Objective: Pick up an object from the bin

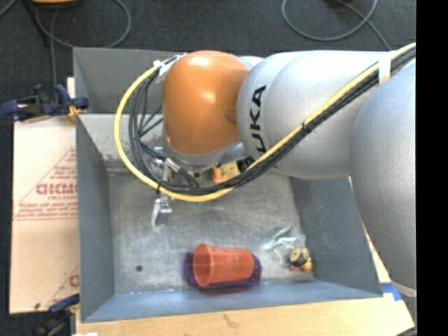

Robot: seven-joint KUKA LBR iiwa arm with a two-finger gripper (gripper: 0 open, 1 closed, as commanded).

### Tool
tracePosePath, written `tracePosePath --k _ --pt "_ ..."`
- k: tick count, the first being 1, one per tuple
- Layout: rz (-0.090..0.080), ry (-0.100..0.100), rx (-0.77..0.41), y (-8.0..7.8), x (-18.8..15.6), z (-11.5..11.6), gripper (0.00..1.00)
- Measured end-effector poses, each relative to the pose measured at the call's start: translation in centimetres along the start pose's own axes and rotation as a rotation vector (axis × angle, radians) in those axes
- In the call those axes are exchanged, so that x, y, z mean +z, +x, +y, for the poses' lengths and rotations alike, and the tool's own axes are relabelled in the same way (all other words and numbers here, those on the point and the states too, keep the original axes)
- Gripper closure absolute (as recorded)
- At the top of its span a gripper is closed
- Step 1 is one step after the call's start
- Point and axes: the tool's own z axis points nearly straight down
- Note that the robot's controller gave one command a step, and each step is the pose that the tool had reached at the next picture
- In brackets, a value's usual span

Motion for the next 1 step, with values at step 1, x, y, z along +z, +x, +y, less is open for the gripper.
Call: tracePosePath --k 1 --pt "-0.008 -0.002 0.004 -0.17 -0.49 -0.11 0.0"
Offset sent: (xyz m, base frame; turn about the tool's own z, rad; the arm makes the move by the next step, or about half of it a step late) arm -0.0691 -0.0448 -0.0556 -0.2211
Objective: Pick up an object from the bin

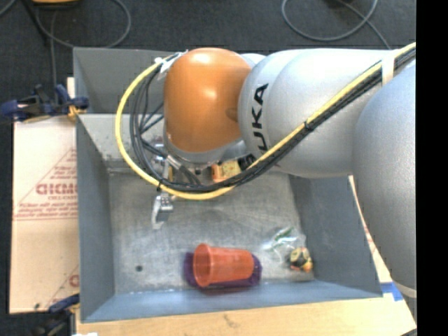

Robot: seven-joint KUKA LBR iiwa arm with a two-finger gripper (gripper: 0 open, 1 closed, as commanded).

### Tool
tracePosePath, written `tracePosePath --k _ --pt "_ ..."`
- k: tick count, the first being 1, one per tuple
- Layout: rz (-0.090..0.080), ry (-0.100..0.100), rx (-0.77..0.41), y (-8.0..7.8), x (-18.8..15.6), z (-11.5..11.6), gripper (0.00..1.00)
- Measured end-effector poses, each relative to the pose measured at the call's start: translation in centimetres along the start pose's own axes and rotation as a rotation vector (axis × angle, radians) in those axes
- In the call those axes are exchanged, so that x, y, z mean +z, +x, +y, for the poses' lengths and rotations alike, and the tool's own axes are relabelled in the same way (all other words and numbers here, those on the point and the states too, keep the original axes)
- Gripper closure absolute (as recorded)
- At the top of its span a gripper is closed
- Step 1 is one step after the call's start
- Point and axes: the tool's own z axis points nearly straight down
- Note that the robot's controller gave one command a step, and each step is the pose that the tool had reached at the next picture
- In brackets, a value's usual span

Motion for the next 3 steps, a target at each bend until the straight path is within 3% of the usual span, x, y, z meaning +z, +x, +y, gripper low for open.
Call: tracePosePath --k 1,2,3 --pt "-0.009 -0.001 -0.079 2.2 1.8 -1.3 0.0" --pt "0.006 0.002 -0.125 4.8 2.5 -4.7 0.0" --pt "0.002 0.002 0.075 5.4 1.6 -6.6 0.0"
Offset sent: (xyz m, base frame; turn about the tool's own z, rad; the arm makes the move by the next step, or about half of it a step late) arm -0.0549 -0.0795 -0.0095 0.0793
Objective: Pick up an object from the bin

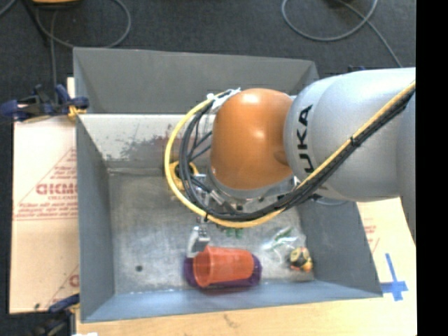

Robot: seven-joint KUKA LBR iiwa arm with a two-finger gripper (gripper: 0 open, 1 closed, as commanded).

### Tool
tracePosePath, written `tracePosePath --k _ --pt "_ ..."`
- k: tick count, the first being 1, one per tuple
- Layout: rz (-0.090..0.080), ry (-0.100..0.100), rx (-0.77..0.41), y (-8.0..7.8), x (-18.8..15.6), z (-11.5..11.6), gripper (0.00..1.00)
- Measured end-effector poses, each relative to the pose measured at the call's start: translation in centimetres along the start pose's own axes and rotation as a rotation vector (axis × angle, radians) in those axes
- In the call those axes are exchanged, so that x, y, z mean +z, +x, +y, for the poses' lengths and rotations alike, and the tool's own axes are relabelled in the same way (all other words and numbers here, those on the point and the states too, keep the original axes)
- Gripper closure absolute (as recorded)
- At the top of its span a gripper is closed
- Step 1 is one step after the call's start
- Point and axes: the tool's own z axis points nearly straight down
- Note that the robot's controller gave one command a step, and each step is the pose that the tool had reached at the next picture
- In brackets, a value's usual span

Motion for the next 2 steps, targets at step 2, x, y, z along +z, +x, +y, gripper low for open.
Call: tracePosePath --k 2 --pt "0.004 0.003 -0.389 0.9 8.8 -6.1 0.0"
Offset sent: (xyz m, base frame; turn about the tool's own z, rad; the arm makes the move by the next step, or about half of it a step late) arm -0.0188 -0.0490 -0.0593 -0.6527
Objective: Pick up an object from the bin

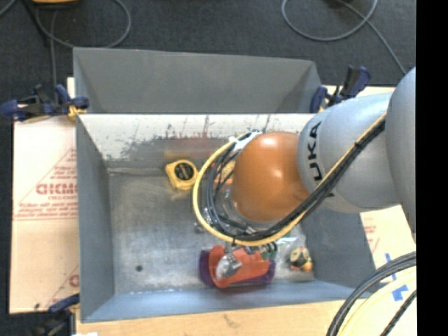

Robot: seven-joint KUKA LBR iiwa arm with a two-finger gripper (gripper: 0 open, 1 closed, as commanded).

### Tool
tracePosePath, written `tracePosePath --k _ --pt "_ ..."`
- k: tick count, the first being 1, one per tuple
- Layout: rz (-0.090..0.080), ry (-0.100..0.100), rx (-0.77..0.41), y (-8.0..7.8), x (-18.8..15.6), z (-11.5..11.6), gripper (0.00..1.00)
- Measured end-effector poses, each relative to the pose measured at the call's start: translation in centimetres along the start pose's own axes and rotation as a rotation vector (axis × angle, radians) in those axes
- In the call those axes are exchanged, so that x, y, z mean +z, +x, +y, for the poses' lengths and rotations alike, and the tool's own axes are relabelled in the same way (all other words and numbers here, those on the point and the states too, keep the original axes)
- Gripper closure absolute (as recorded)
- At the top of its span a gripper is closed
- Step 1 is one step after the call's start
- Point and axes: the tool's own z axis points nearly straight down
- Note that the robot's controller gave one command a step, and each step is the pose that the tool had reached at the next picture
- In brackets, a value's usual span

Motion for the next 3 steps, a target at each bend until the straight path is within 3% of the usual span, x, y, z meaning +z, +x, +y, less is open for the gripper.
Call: tracePosePath --k 1,2,3 --pt "0.022 -0.009 -0.146 -1.1 3.7 -0.2 1.0" --pt "0.022 -0.009 -0.145 -1.1 3.7 -0.2 1.0" --pt "0.002 -0.003 -0.216 -1.4 1.6 -0.9 1.0"
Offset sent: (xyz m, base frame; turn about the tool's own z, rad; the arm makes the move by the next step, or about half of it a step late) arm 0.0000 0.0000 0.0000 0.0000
